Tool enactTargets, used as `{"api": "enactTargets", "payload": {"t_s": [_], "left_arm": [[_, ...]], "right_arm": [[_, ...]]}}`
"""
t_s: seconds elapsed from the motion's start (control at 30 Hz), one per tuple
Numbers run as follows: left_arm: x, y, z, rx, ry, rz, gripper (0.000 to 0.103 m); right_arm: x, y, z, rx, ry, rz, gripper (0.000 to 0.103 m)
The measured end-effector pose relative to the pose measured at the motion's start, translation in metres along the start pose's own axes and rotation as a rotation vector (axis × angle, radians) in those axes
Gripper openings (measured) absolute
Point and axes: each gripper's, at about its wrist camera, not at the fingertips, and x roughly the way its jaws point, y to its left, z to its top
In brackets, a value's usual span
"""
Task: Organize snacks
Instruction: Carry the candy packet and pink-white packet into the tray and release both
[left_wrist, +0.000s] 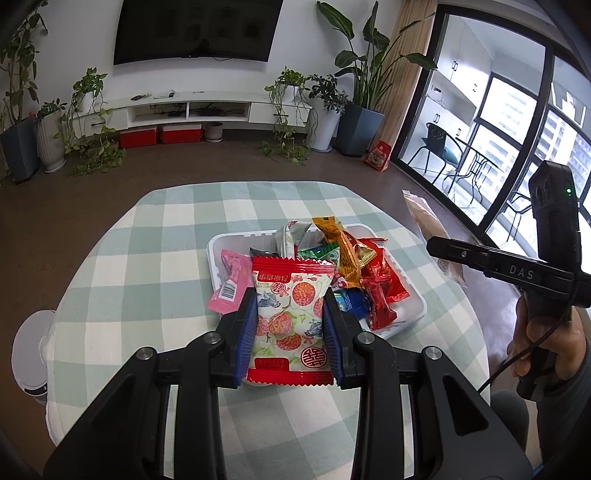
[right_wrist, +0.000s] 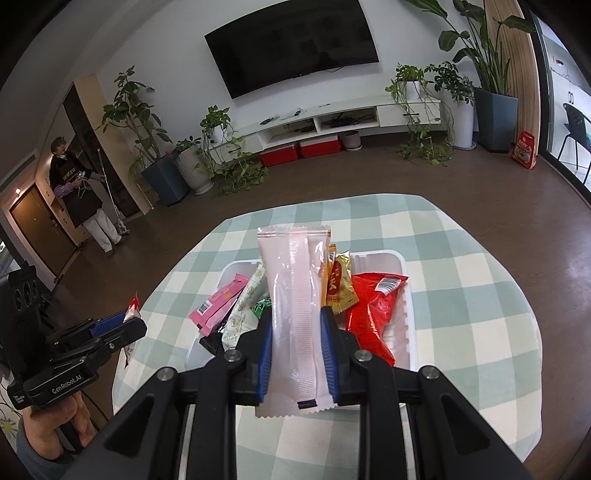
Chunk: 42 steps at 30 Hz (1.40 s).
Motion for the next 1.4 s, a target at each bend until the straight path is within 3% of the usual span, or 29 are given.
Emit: {"api": "enactTargets", "payload": {"t_s": [0.3, 0.7, 0.83, 1.23, 1.4], "left_arm": [[0.030, 0.017, 0.021, -0.021, 0.005, 0.012, 0.031], [0.102, 0.027, 0.041, -0.010, 0.065, 0.032, 0.031], [0.126, 0.029, 0.042, -0.009, 0.097, 0.030, 0.031], [0.159, 0.035, 0.028, -0.022, 0.136, 0.031, 0.032], [0.160, 0.036, 0.027, -0.032, 0.133, 0.044, 0.045]], "right_arm": [[0.030, 0.003, 0.004, 0.013, 0.052, 0.011, 0.026], [0.087, 0.015, 0.009, 0.030, 0.148, 0.006, 0.026], [0.109, 0.013, 0.008, 0.044, 0.190, -0.023, 0.027], [0.128, 0.016, -0.001, -0.010, 0.195, -0.106, 0.031], [0.125, 0.017, -0.002, -0.002, 0.190, -0.107, 0.039]]}}
